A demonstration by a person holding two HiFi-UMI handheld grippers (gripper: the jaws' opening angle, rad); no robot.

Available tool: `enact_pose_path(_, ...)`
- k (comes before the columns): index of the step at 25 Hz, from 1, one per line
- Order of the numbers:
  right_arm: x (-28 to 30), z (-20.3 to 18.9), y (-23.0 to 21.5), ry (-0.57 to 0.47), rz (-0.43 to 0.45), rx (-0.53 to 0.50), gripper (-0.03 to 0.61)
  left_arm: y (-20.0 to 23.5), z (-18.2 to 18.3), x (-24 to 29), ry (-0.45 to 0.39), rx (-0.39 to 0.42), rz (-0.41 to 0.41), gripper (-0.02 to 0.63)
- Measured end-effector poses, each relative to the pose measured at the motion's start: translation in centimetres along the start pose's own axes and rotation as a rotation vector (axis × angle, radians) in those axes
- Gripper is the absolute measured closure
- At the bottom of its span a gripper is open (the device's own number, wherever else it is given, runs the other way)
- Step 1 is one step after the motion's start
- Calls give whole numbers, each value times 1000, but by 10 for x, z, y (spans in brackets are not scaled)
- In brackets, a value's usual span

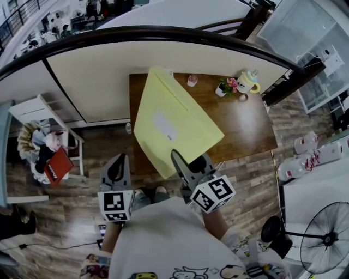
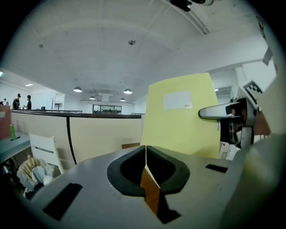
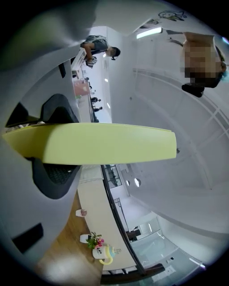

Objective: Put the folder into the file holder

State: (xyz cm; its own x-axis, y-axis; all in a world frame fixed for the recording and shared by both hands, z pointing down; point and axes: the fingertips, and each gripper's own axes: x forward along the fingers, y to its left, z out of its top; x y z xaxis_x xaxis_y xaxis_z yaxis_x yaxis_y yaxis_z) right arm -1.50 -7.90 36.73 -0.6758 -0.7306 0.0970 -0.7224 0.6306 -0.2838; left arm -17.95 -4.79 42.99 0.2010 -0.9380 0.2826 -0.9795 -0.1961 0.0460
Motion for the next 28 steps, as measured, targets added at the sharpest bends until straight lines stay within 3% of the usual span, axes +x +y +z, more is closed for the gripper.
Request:
enact_pose_path(13, -34, 15, -39, -42, -135, -5, 407, -34, 8, 27, -20, 20, -93, 607)
enact_pose_path(28, 5, 33, -51, -81, -194, -48, 407, -32, 8, 35, -7, 36, -116, 607)
